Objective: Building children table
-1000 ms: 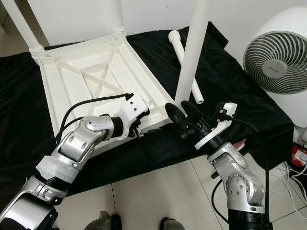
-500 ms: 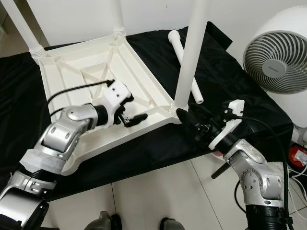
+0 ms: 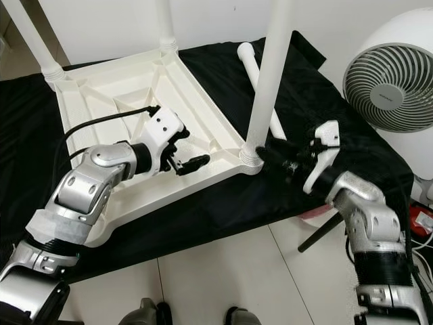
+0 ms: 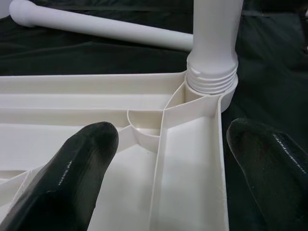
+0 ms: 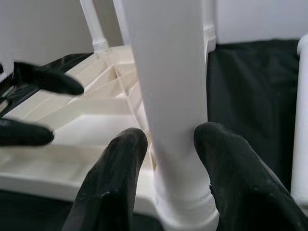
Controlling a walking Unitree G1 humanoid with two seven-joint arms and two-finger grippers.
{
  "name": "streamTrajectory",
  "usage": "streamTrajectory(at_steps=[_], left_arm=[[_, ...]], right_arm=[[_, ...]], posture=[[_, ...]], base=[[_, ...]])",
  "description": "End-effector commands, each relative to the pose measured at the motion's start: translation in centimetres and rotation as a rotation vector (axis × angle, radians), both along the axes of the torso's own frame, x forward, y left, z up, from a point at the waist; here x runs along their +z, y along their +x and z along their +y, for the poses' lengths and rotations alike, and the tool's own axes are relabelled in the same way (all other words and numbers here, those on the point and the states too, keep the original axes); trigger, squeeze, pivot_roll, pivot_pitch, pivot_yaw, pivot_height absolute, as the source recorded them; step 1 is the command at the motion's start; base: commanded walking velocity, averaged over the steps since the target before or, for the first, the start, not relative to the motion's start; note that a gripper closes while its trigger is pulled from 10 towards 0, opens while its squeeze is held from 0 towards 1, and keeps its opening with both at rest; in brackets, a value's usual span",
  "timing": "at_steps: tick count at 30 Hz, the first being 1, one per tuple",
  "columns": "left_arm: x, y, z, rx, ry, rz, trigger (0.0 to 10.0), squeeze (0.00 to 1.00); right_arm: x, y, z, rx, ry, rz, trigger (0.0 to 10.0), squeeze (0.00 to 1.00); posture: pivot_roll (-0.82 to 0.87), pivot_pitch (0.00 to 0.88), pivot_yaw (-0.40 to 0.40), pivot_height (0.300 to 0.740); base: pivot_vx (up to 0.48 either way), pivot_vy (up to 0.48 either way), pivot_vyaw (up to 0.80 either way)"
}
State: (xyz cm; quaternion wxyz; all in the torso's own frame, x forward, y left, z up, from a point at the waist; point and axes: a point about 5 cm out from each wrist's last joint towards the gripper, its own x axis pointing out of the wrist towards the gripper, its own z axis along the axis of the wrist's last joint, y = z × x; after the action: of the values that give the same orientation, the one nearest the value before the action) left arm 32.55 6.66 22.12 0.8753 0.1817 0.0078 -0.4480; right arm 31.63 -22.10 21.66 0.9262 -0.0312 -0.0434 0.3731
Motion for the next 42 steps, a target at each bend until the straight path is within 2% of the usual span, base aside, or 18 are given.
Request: streamTrajectory(at_steps=[1, 5, 7, 9, 10, 12, 15, 17, 20, 21, 28, 38, 41, 42], left_arm=[[-0.4, 0.0, 0.0, 0.031, 0.001, 0.016, 10.0, 0.0], [-0.9, 0.1, -0.2, 0.05, 0.016, 0.026, 10.0, 0.0], [-1.7, 0.7, -0.5, 0.121, 0.031, 0.043, 10.0, 0.0], [-1.7, 0.7, -0.5, 0.121, 0.031, 0.043, 10.0, 0.0], [-2.0, 1.1, -0.5, 0.173, 0.033, 0.05, 10.0, 0.0], [-2.2, 1.4, -0.5, 0.211, 0.036, 0.054, 10.0, 0.0], [-2.2, 1.4, -0.5, 0.211, 0.036, 0.054, 10.0, 0.0], [-2.4, 2.2, -0.4, 0.259, 0.049, 0.055, 10.0, 0.0], [-2.4, 2.8, -0.3, 0.291, 0.067, 0.044, 10.0, 0.0], [-2.4, 3.4, -0.2, 0.321, 0.061, 0.054, 10.0, 0.0], [-2.8, 4.2, 0.1, 0.373, 0.067, 0.078, 10.0, 0.0], [-4.9, 4.9, 0.8, 0.44, 0.123, 0.143, 10.0, 0.0], [-5.4, 5.6, 1.6, 0.529, 0.109, 0.163, 10.0, 0.0], [-5.4, 5.6, 1.6, 0.529, 0.109, 0.163, 10.0, 0.0]], right_arm=[[-0.5, 0.3, 0.0, -0.007, -0.009, 0.009, 10.0, 0.0], [-0.1, 1.2, -0.2, -0.062, 0.013, -0.017, 10.0, 0.0], [0.0, 1.8, -0.4, -0.135, 0.062, -0.035, 10.0, 0.0], [0.0, 1.8, -0.4, -0.135, 0.062, -0.035, 10.0, 0.0], [-0.2, 1.8, -0.5, -0.155, 0.078, -0.037, 10.0, 0.0], [-0.3, 1.7, -0.6, -0.185, 0.085, -0.05, 10.0, 0.0], [-0.3, 1.7, -0.6, -0.185, 0.085, -0.05, 10.0, 0.0], [-0.8, 1.0, -1.1, -0.219, 0.118, -0.041, 10.0, 0.0], [-1.2, 0.0, -0.7, -0.189, 0.162, -0.023, 10.0, 0.0], [-1.1, -0.8, 0.0, -0.137, 0.203, -0.02, 10.0, 0.0], [-0.7, -2.1, 1.1, -0.055, 0.278, -0.026, 10.0, 0.0], [-0.1, -3.0, 1.8, -0.036, 0.277, -0.032, 10.0, 0.0], [0.3, -3.1, 1.8, -0.036, 0.293, -0.037, 10.0, 0.0], [0.3, -3.1, 1.8, -0.036, 0.293, -0.037, 10.0, 0.0]], posture=[[-0.11, 0.122, 0.041, 0.74], [-0.1, 0.119, 0.04, 0.74], [-0.1, 0.12, 0.042, 0.74], [-0.1, 0.12, 0.042, 0.74], [-0.1, 0.12, 0.042, 0.74], [-0.1, 0.12, 0.042, 0.74], [-0.1, 0.12, 0.042, 0.74], [-0.12, 0.121, 0.057, 0.74], [-0.13, 0.12, 0.06, 0.74], [-0.13, 0.117, 0.064, 0.74], [-0.14, 0.112, 0.075, 0.74], [-0.14, 0.124, 0.082, 0.74], [-0.14, 0.127, 0.082, 0.74], [-0.14, 0.127, 0.082, 0.74]], base=[[0.0, 0.0, 0.0], [0.0, 0.0, 0.0], [0.0, 0.0, 0.0], [0.0, 0.0, 0.0], [0.0, 0.0, 0.0], [0.0, 0.0, 0.0], [0.0, 0.0, 0.0], [0.0, 0.0, 0.0], [0.0, 0.0, 0.0], [0.0, 0.0, 0.0], [0.0, 0.0, 0.0], [0.0, 0.0, 0.0], [0.0, 0.0, 0.0], [0.0, 0.0, 0.0]])
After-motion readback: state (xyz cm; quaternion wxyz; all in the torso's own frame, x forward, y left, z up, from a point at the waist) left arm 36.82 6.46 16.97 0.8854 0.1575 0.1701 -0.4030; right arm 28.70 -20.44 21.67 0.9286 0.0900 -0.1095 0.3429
